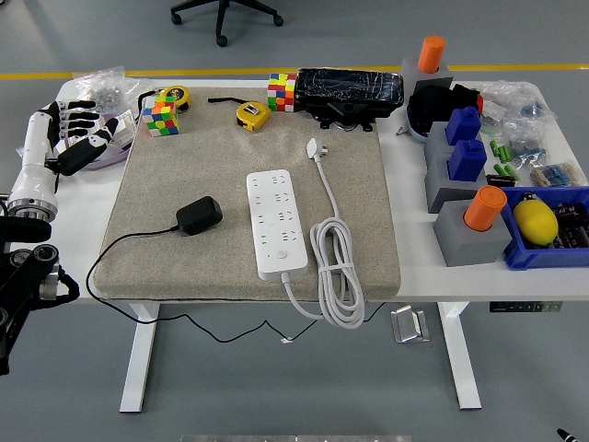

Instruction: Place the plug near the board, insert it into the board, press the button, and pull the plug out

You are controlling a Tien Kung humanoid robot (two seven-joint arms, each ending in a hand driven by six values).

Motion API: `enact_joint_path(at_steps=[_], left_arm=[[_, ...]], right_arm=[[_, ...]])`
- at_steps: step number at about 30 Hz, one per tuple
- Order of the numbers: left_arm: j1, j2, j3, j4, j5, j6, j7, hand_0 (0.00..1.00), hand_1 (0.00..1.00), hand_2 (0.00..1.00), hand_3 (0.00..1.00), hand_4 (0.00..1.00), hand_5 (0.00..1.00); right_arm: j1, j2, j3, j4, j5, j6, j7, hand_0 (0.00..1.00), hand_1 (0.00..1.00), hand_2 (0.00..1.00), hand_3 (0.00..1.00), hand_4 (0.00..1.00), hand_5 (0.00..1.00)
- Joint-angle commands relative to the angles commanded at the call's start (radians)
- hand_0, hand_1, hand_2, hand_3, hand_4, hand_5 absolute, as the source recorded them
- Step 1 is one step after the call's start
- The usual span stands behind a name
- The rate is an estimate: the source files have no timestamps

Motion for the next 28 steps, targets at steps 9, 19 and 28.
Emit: enact_joint_path(at_steps=[9,19,28], left_arm=[[-0.005,0.006,0.012,-0.001,0.000,0.000,0.001,0.585,0.604,0.591,0.621,0.834,0.301],[-0.007,0.009,0.026,0.000,0.000,-0.001,0.003,0.584,0.604,0.591,0.622,0.834,0.301],[-0.003,0.009,0.028,-0.001,0.001,-0.002,0.006,0.584,0.604,0.590,0.622,0.835,0.302]], right_arm=[[0.000,0.000,0.001,0.000,0.000,0.000,0.000,0.607,0.664,0.637,0.565,0.977,0.588],[-0.002,-0.002,-0.001,0.002,0.000,0.000,0.000,0.607,0.665,0.639,0.565,0.977,0.588],[-0.006,-0.001,0.000,0.003,-0.002,-0.001,0.002,0.607,0.665,0.638,0.565,0.976,0.587]])
